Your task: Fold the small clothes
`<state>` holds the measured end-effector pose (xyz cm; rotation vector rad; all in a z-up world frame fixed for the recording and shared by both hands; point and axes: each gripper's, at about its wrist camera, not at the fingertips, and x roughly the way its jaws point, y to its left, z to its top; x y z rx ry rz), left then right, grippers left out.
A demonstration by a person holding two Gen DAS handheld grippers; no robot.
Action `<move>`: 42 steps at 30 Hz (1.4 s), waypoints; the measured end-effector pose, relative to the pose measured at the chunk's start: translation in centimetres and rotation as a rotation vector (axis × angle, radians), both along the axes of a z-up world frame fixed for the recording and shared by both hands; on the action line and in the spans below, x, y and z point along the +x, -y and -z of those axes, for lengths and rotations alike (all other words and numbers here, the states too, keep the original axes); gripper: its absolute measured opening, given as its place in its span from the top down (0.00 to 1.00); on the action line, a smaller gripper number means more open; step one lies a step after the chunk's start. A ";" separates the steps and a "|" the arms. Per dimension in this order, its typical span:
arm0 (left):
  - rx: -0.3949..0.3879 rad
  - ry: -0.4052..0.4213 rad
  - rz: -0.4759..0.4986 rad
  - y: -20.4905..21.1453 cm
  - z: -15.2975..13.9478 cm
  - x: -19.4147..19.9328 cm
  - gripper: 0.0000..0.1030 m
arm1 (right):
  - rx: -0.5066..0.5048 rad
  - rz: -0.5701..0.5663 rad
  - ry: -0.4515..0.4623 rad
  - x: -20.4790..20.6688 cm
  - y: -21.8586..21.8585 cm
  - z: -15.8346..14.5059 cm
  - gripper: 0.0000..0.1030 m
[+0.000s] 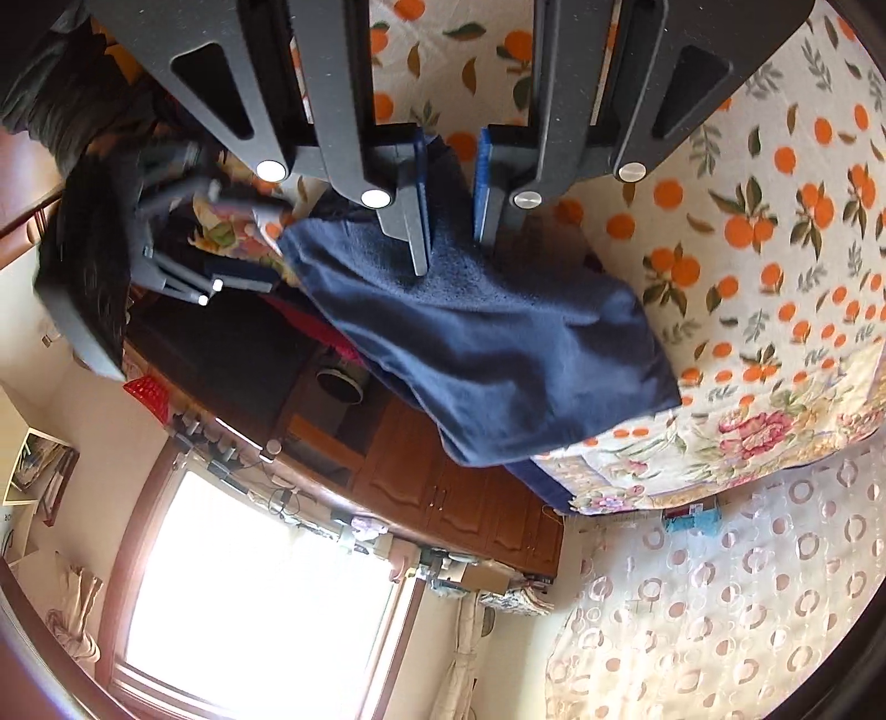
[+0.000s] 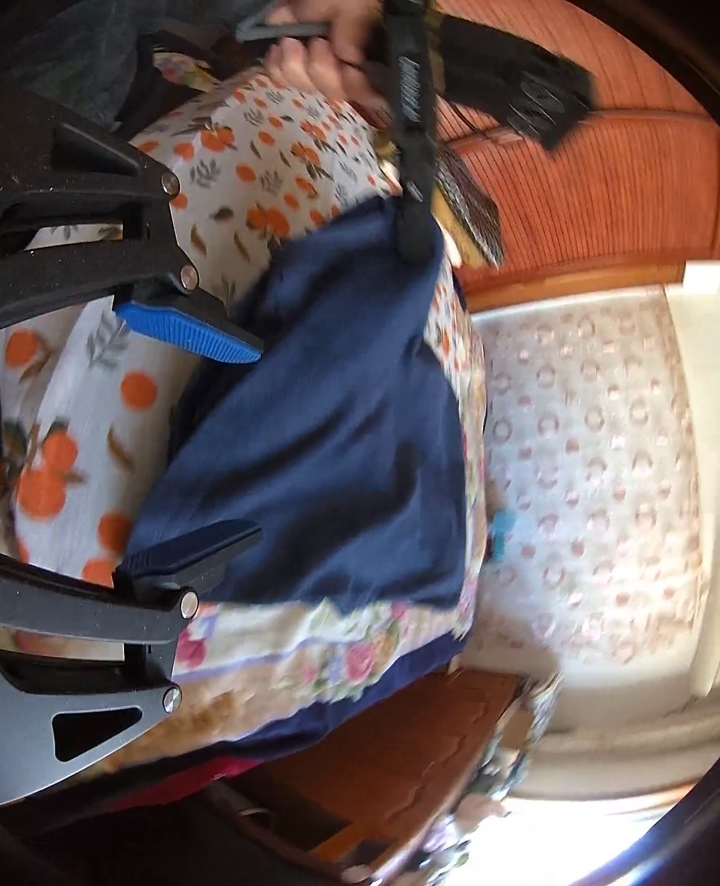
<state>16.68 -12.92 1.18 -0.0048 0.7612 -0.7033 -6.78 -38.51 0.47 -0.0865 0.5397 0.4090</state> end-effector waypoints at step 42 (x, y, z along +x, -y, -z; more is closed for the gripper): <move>-0.141 0.062 -0.107 -9.2 -4.1 -3.3 0.88 | -0.216 -0.188 0.142 0.4 -4.1 -6.3 0.94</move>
